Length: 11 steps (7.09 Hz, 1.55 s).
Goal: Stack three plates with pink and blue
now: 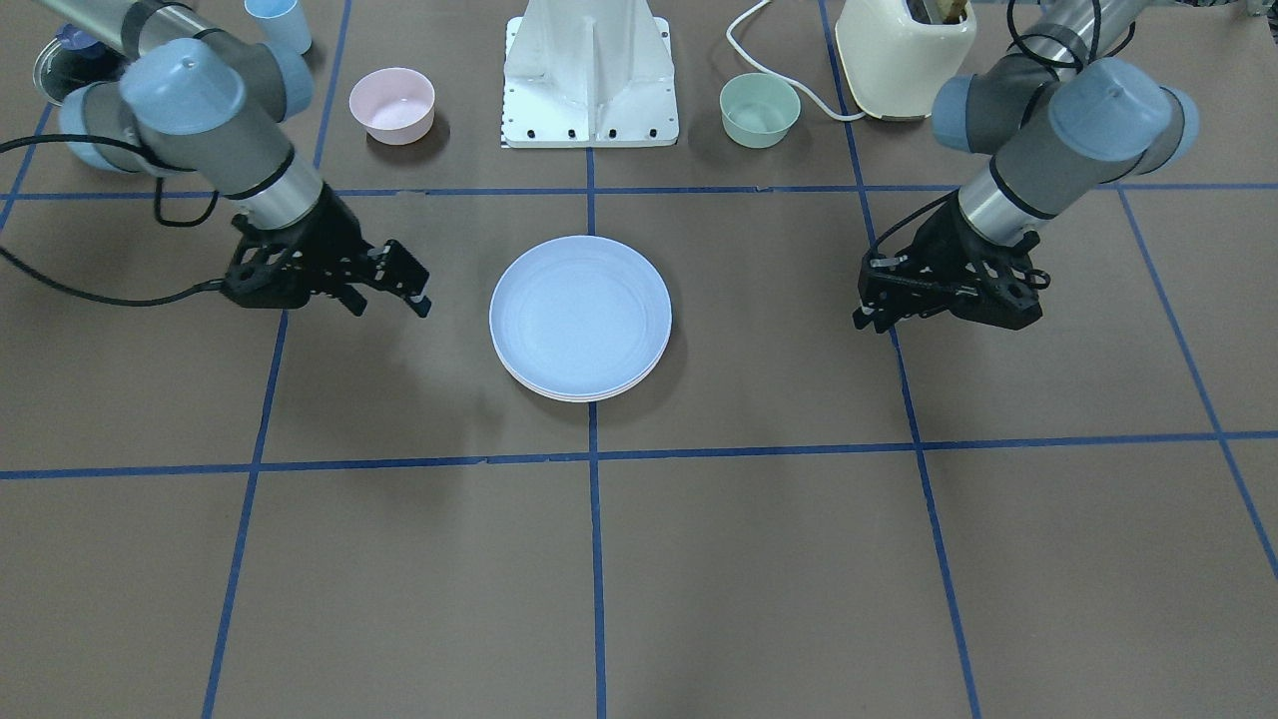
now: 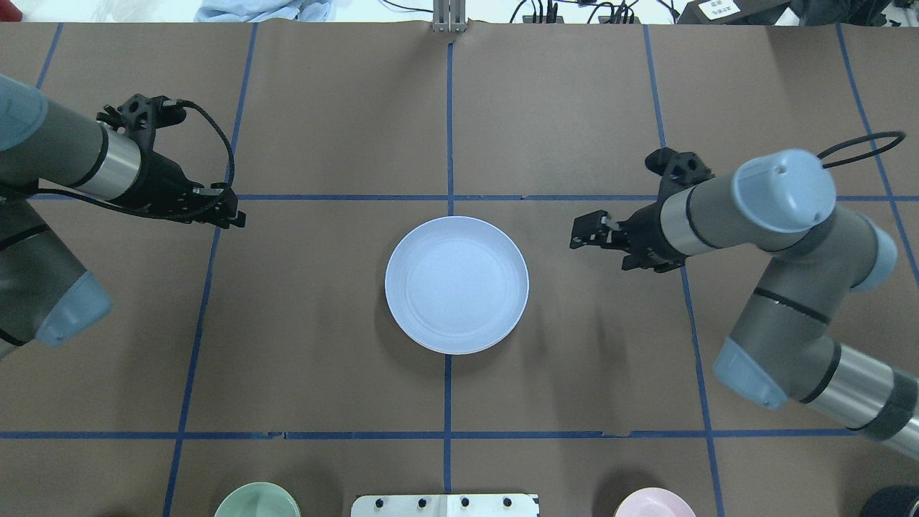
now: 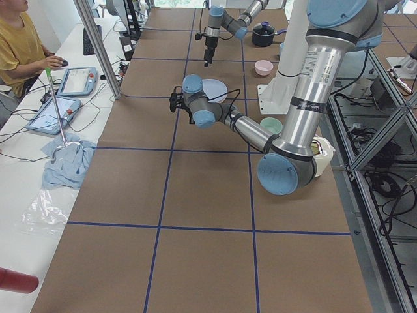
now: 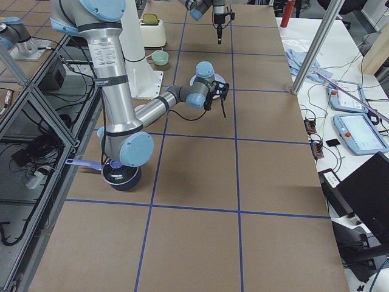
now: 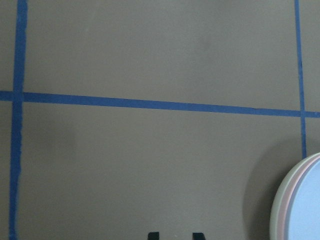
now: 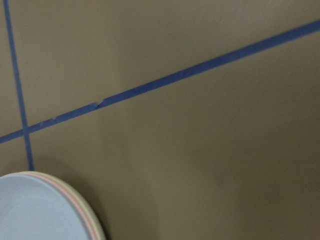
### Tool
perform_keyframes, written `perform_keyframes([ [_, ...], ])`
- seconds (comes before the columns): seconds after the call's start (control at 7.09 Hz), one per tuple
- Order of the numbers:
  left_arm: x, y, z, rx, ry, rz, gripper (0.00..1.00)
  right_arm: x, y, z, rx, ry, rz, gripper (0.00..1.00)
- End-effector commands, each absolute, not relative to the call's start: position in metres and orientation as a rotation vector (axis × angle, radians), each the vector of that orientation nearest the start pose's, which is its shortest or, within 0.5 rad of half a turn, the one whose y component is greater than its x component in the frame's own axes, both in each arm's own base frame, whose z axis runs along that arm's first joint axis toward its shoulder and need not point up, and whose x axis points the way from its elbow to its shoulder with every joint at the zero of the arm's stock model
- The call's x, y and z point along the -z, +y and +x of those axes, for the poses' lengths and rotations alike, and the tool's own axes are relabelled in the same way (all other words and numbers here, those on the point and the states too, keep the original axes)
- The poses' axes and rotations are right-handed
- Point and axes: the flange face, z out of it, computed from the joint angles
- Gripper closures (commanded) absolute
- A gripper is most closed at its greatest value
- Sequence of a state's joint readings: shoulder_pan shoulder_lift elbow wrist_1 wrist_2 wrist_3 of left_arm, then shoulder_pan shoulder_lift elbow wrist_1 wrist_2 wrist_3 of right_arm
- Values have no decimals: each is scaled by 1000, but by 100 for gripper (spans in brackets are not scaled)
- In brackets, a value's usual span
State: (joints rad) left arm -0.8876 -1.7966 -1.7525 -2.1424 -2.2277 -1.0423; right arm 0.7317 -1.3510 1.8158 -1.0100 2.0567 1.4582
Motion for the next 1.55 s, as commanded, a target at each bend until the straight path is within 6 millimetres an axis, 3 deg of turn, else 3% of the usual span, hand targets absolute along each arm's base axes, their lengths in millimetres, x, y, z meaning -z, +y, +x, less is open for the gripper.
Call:
perform_keyframes([
  [0.0,-444,-503,228,-79,999,269,65,-441,-466,-261,-228,-1031,29,0],
  [0.28,-513,-502,109,-167,889,383,64,-533,-459,-159,-96,-937,100,0],
  [0.42,-540,-504,65,-187,845,398,64,-576,-469,-104,-60,-950,107,0],
  [0.56,-556,-508,28,-209,796,402,64,-612,-472,-74,-11,-936,126,0],
  [0.71,-570,-509,-4,-220,758,403,63,-626,-473,-56,-5,-906,115,0],
  [0.85,-577,-508,-30,-176,747,409,63,-636,-474,-26,25,-872,124,0],
  [0.99,-584,-504,-41,-152,771,399,62,-644,-473,10,53,-841,119,0],
  [1.13,-591,-504,-40,-148,787,381,56,-639,-473,28,66,-822,100,0],
  [1.27,-588,-504,-40,-143,788,389,46,-629,-473,30,69,-808,83,0],
  [1.41,-591,-504,-40,-144,789,384,46,-629,-473,23,77,-807,61,0],
])
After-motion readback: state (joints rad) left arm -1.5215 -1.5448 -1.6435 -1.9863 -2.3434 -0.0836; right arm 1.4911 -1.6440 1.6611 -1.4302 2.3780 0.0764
